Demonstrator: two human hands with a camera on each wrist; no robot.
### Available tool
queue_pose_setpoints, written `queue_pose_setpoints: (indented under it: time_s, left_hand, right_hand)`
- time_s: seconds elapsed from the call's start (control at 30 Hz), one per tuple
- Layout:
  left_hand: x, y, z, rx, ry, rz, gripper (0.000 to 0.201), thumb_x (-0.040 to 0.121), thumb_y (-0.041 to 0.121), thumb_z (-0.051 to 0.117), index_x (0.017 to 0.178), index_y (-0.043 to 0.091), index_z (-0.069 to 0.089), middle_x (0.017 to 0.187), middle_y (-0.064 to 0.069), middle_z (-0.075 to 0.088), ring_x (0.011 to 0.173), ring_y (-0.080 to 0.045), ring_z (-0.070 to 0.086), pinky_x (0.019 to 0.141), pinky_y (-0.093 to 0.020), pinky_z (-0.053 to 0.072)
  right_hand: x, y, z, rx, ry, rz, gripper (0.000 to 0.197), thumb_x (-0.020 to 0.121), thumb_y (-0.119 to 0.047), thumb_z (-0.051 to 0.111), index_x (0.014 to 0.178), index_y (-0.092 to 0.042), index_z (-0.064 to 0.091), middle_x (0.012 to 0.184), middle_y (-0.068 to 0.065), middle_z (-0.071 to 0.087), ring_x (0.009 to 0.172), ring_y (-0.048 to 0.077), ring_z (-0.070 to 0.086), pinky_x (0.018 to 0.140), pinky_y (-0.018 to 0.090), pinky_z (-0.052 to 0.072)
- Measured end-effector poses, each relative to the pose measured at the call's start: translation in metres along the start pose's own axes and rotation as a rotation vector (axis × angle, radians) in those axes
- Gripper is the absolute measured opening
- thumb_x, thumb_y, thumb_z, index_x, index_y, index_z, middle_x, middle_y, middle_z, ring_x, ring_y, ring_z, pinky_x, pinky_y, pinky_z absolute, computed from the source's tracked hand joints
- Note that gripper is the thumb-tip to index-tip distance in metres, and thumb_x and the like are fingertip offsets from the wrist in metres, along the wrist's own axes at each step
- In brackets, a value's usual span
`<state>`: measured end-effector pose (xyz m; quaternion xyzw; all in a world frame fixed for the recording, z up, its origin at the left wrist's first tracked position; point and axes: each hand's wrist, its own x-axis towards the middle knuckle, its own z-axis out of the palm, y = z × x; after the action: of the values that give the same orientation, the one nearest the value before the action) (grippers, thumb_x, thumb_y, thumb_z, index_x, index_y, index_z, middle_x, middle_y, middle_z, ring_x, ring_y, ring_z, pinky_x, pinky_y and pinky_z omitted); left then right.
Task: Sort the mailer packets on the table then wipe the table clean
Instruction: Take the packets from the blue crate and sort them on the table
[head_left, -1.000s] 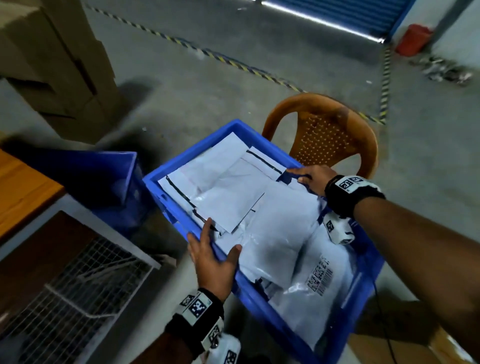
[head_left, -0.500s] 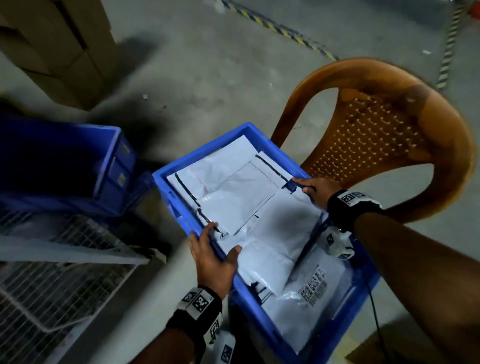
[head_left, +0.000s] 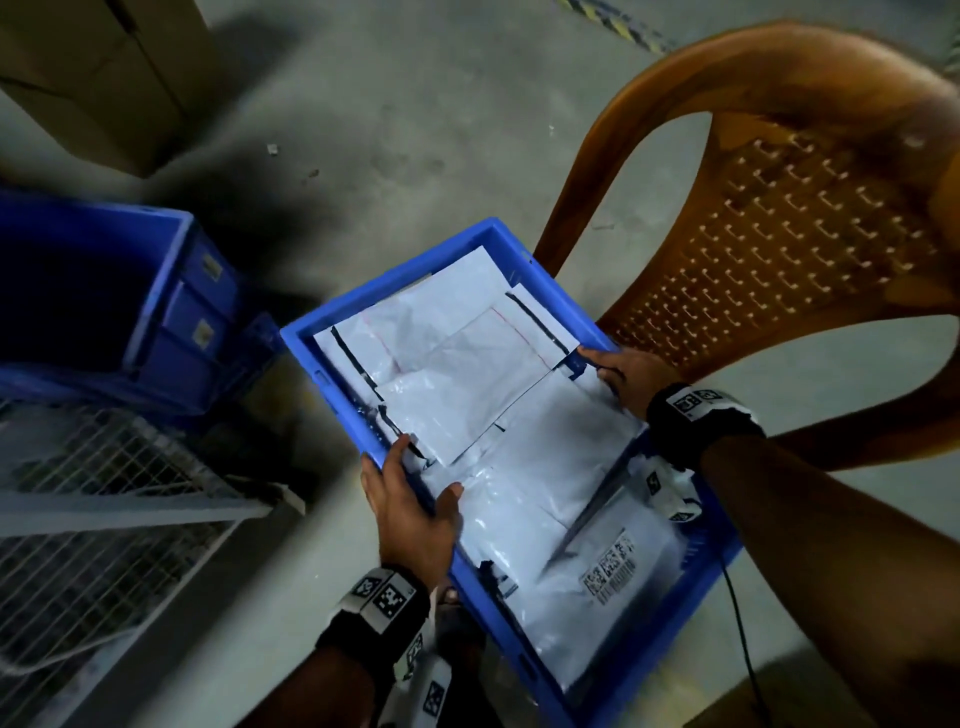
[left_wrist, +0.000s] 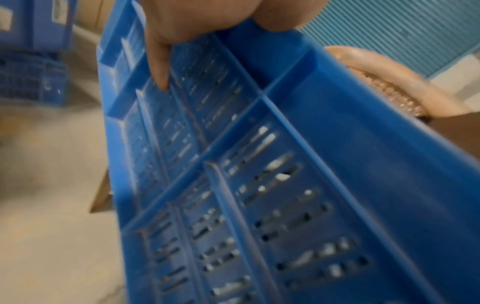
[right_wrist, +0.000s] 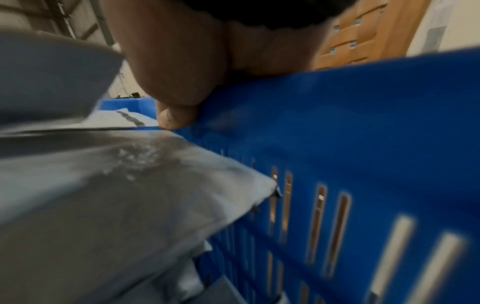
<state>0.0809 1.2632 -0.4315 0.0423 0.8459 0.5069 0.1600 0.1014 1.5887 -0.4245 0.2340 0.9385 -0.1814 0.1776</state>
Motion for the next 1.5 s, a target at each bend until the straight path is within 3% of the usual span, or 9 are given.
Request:
queue_pose_setpoints:
  time_s: [0.1, 0.33, 0.47, 0.67, 0.83, 0.93, 1.03, 1.33, 1.5]
  left_hand:
    - [0.001, -0.007, -0.003, 0.012, -0.042, -0.003, 0.078, 0.078, 0.016, 0.078, 0.143, 0.019, 0.035, 0.147, -0.024, 0.022, 0.143, -0.036, 0.019, 0.116, -0.046, 0.023]
    - [-0.008, -0.007, -0.013, -0.117, -0.009, -0.106, 0.112, 0.076, 0.059, 0.065, 0.151, 0.023, -0.01, 0.16, -0.004, 0.007, 0.147, -0.016, 0.011, 0.12, -0.038, 0.015]
    - [-0.027, -0.005, -0.009, -0.147, -0.093, -0.148, 0.1, 0.081, 0.067, 0.052, 0.153, 0.023, 0.0, 0.159, -0.001, 0.019, 0.144, -0.017, 0.026, 0.117, -0.038, 0.025]
    - [-0.018, 0.001, -0.005, -0.152, -0.155, -0.127, 0.095, 0.092, 0.023, 0.06, 0.15, 0.012, -0.014, 0.16, -0.004, 0.009, 0.145, -0.011, 0.018, 0.116, -0.023, 0.017]
    - [-0.02, -0.003, -0.018, -0.11, -0.213, -0.086, 0.099, 0.088, 0.051, 0.054, 0.151, 0.016, -0.015, 0.161, 0.002, -0.003, 0.146, -0.007, 0.007, 0.119, -0.027, 0.013]
    - [-0.03, -0.006, -0.026, 0.001, -0.242, -0.057, 0.093, 0.092, 0.038, 0.055, 0.151, 0.009, -0.01, 0.155, 0.006, -0.013, 0.141, -0.002, -0.007, 0.108, -0.003, 0.001]
    - [-0.046, -0.004, -0.024, 0.003, -0.325, -0.08, 0.089, 0.095, 0.02, 0.055, 0.15, 0.009, -0.013, 0.144, 0.012, -0.009, 0.135, -0.001, 0.004, 0.09, 0.012, 0.007]
    - [-0.051, 0.001, -0.021, 0.028, -0.418, -0.116, 0.09, 0.096, 0.023, 0.053, 0.148, 0.012, -0.019, 0.146, 0.012, -0.008, 0.136, 0.0, 0.003, 0.094, 0.006, 0.004]
    - [-0.042, 0.006, -0.051, 0.205, -0.5, -0.074, 0.079, 0.098, 0.033, 0.048, 0.153, 0.014, -0.005, 0.156, -0.002, 0.021, 0.141, -0.02, 0.029, 0.099, -0.01, 0.023]
  right_hand:
    - [-0.002, -0.006, -0.001, 0.062, -0.019, 0.045, 0.043, 0.102, -0.024, 0.041, 0.145, -0.025, 0.04, 0.132, 0.024, 0.045, 0.12, 0.037, 0.048, 0.1, 0.032, 0.034]
    - [-0.03, -0.011, 0.004, 0.123, 0.131, 0.009, 0.048, 0.1, -0.033, 0.041, 0.146, -0.022, 0.039, 0.149, 0.014, 0.032, 0.129, 0.031, 0.042, 0.111, 0.041, 0.033]
    - [-0.045, -0.014, 0.015, -0.025, 0.088, 0.066, 0.063, 0.096, -0.053, 0.038, 0.152, -0.028, 0.023, 0.16, 0.012, 0.012, 0.141, 0.035, 0.025, 0.117, 0.043, 0.023]
    - [-0.056, -0.027, 0.016, -0.174, -0.015, 0.136, 0.084, 0.078, -0.083, 0.023, 0.15, -0.045, 0.003, 0.161, 0.001, -0.01, 0.146, 0.032, 0.004, 0.116, 0.053, 0.014]
    - [-0.064, -0.036, 0.01, -0.146, -0.041, 0.149, 0.081, 0.083, -0.077, 0.033, 0.15, -0.044, 0.003, 0.16, -0.001, -0.015, 0.147, 0.028, -0.007, 0.115, 0.059, 0.006]
    - [-0.078, -0.044, 0.017, -0.14, -0.026, 0.195, 0.079, 0.084, -0.077, 0.03, 0.15, -0.044, 0.002, 0.16, -0.002, -0.016, 0.147, 0.026, -0.011, 0.115, 0.06, 0.003]
    - [-0.083, -0.045, 0.018, -0.159, -0.049, 0.21, 0.078, 0.085, -0.077, 0.029, 0.15, -0.044, 0.002, 0.16, -0.002, -0.018, 0.147, 0.027, -0.013, 0.115, 0.06, 0.001]
    - [-0.083, -0.053, 0.009, -0.112, -0.077, 0.256, 0.077, 0.084, -0.079, 0.028, 0.149, -0.046, 0.004, 0.161, -0.004, -0.014, 0.148, 0.028, -0.01, 0.113, 0.064, 0.002]
    - [-0.104, -0.094, 0.011, -0.107, 0.006, 0.16, 0.075, 0.086, -0.076, 0.024, 0.151, -0.042, 0.006, 0.161, -0.004, -0.008, 0.148, 0.024, -0.008, 0.115, 0.061, 0.001]
